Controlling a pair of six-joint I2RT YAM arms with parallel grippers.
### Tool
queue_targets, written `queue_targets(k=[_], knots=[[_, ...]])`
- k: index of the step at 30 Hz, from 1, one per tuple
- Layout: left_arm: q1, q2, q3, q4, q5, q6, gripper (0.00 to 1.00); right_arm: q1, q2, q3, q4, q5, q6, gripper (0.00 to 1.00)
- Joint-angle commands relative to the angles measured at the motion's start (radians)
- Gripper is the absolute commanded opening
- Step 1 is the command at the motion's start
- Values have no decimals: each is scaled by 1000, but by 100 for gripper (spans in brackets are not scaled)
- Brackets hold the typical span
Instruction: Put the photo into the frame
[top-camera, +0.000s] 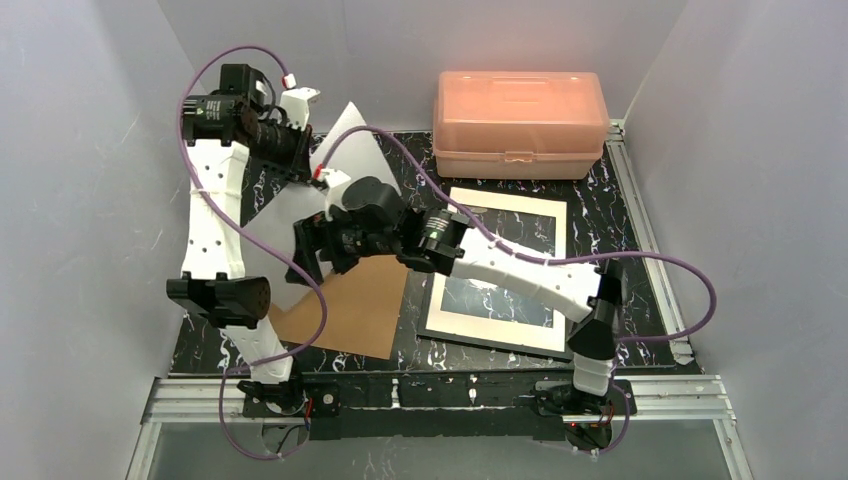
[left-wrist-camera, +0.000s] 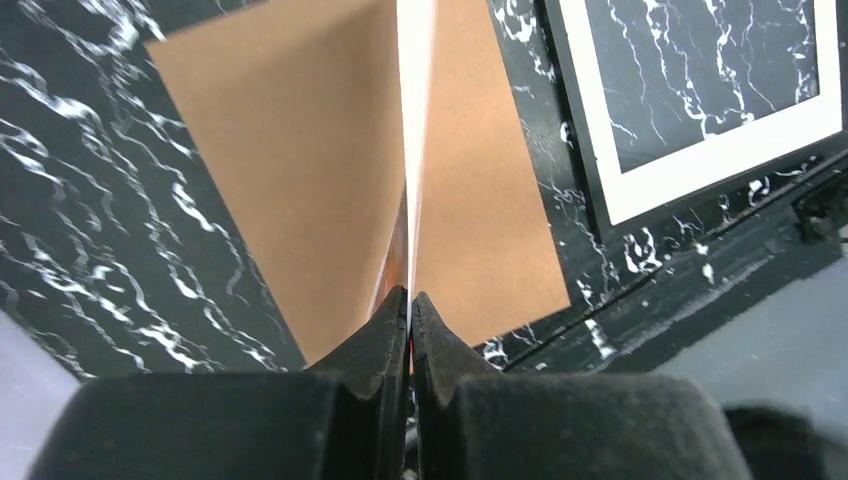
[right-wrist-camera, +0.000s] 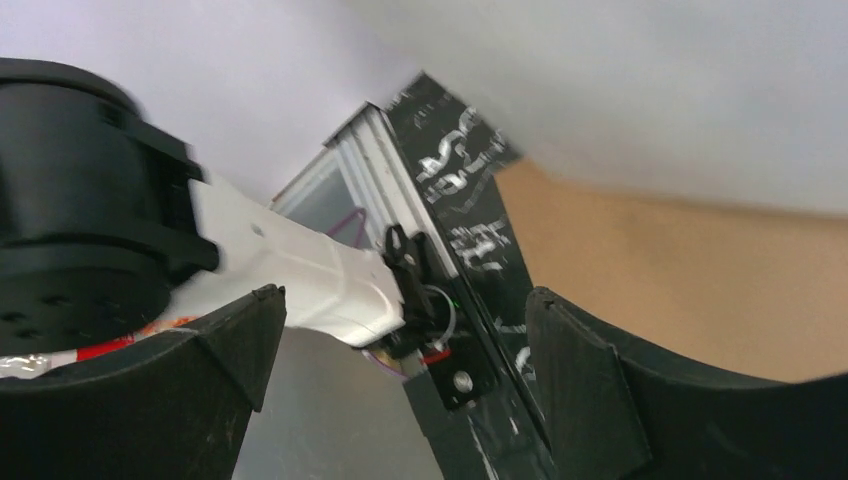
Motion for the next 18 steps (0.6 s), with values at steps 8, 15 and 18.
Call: queue_targets(k=[8, 15, 18], knots=[[-76, -391, -73, 233, 24, 247, 0, -301, -483, -730, 511, 29, 187, 99], [-79, -521, -149, 410, 100, 219, 0, -375, -470, -969, 1025, -127, 86, 99], [-80, -548, -164, 410, 117, 213, 0, -440, -411, -1024, 1267, -264, 100, 99]])
